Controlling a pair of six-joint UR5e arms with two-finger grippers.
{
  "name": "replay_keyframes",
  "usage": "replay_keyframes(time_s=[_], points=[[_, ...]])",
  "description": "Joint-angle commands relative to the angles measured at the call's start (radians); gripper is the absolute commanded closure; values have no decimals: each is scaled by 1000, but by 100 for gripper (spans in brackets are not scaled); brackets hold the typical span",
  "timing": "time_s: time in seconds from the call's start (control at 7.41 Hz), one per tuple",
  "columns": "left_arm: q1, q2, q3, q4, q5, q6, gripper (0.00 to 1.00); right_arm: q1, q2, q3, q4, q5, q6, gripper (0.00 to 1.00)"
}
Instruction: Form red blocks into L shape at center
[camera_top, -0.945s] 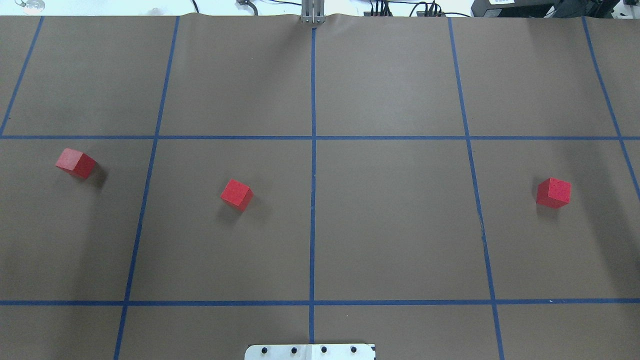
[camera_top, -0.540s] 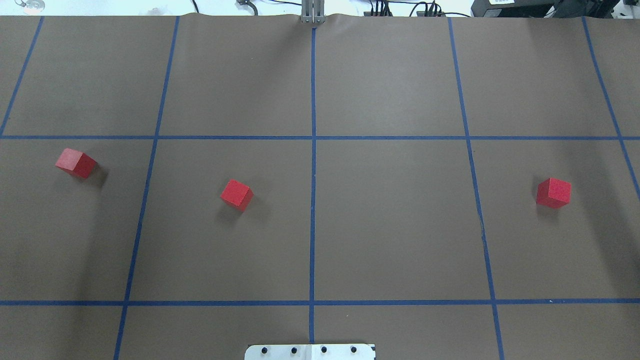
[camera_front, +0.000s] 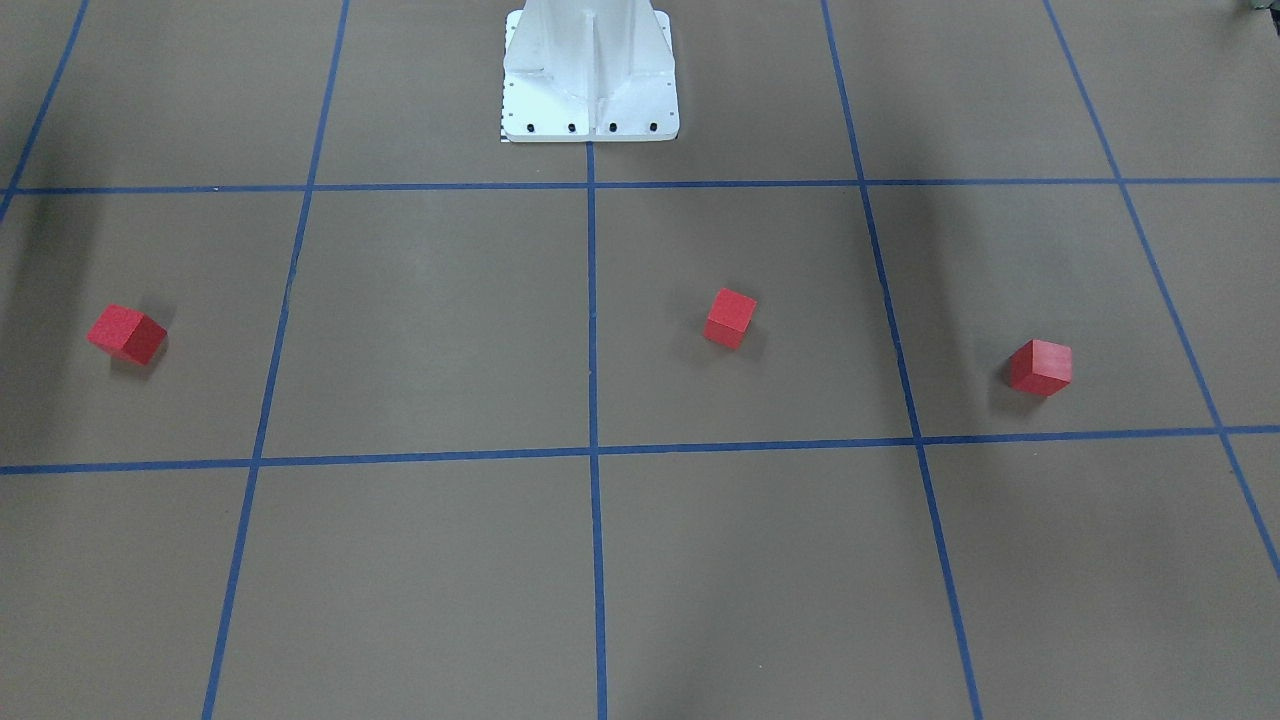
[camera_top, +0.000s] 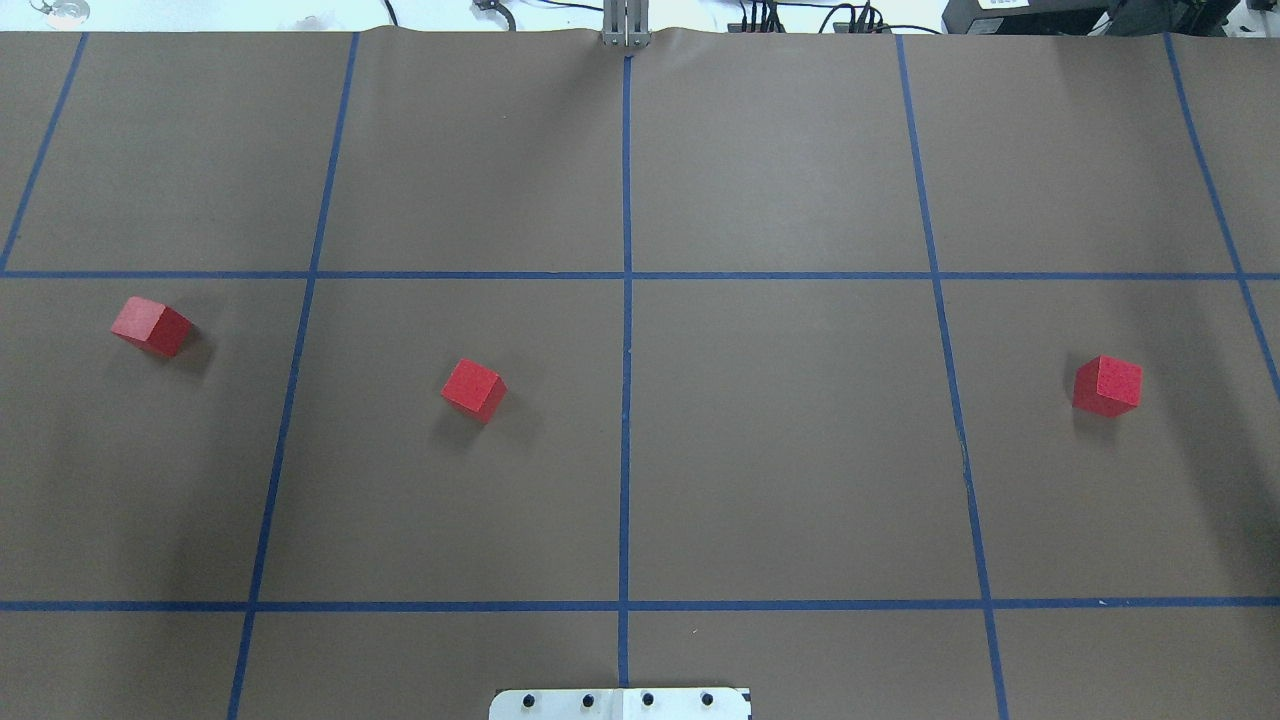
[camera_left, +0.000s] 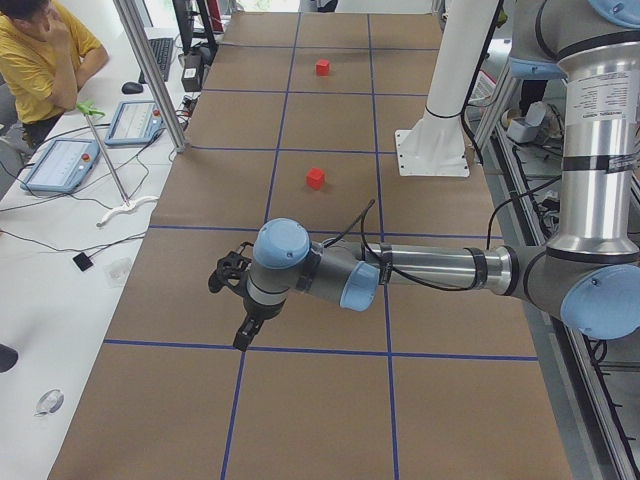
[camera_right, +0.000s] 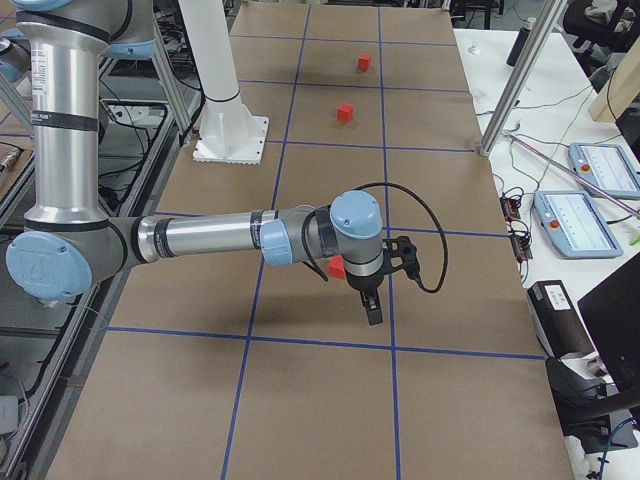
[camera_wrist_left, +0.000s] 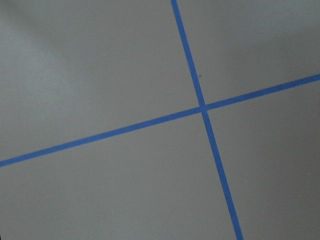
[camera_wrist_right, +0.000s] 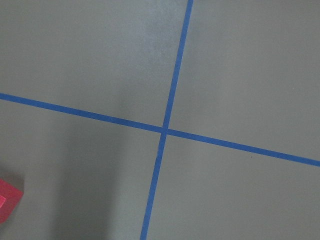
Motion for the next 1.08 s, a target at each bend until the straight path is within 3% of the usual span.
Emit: replay_keyframes(time_s=[0.0, 0.13, 0.27, 0.4, 0.67, 0.94], points=[[36, -27, 5, -118, -8, 3, 0, -56, -5, 26, 95, 117, 210, 1], [50, -27, 15, -128, -8, 3, 0, -134, -35, 32, 229, 102, 426, 1], [52, -27, 16, -133, -8, 3, 0, -236, -83, 34, 395, 3, 650, 1], [52, -27, 16, -133, -8, 3, 0, -356, -95, 34, 480, -107, 856, 1], [52, -23, 16, -147, -9, 4, 0, -543, -97, 37, 525, -317, 1105, 1], [53, -23, 16, -147, -9, 4, 0, -689, -95, 38, 527, -470, 1247, 1]])
